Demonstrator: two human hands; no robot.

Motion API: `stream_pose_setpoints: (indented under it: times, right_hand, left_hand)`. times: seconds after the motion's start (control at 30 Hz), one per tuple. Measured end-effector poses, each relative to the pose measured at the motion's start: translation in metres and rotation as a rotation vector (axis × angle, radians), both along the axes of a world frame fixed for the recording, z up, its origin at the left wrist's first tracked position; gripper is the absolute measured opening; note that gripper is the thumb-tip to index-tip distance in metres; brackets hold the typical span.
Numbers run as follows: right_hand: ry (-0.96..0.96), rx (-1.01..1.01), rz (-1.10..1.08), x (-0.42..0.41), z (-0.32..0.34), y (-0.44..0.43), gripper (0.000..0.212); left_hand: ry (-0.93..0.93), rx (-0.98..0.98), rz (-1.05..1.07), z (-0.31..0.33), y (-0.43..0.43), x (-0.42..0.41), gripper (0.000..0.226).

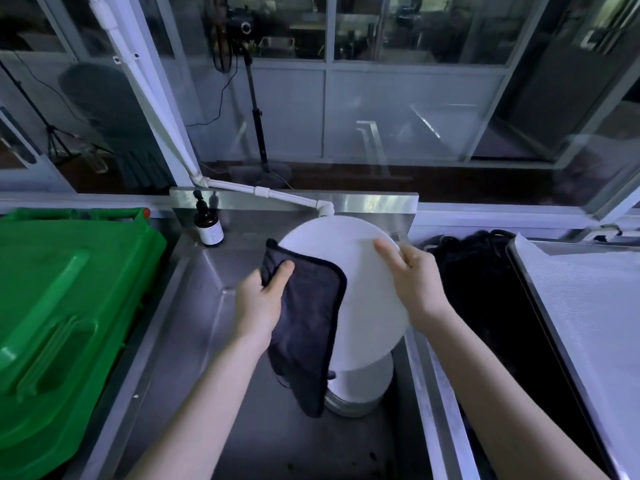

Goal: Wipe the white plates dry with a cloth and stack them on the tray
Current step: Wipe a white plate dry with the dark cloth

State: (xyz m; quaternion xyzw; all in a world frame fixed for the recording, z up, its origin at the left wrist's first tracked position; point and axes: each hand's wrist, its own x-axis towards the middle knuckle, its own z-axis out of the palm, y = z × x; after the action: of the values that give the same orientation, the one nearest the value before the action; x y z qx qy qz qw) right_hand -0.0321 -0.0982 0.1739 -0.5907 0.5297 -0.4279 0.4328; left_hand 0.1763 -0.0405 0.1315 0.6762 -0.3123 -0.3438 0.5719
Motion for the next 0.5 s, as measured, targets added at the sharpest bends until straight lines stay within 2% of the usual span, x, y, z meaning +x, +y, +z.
stream_pose_setpoints:
  times: [0.1,0.2,0.3,0.37,0.5]
  right_hand:
    - [0.161,-0.012,0.089,-0.004,-0.001,0.000,0.046]
    - [0.332,-0.077,0.303,-0.005,0.013,-0.003,0.046]
    - [0.528,-0.171,0.496,0.006,0.017,0.001,0.050]
    - [0.489,-0.182,0.472,0.006,0.016,0.001,0.053]
    - [0.250,-0.142,0.163,0.001,0.003,0.009,0.057]
  left_hand:
    - [-0.062,0.074,-0.126,-0.002,-0.002,0.007,0.028]
    - [-0.308,0.070,-0.364,0.011,-0.010,0.011,0.043]
    - [-0.489,0.063,-0.616,0.021,-0.015,-0.001,0.041]
    - [-0.483,0.024,-0.580,0.024,-0.017,-0.006,0.044]
    - [-0.423,-0.037,-0.208,0.023,-0.015,0.004,0.047]
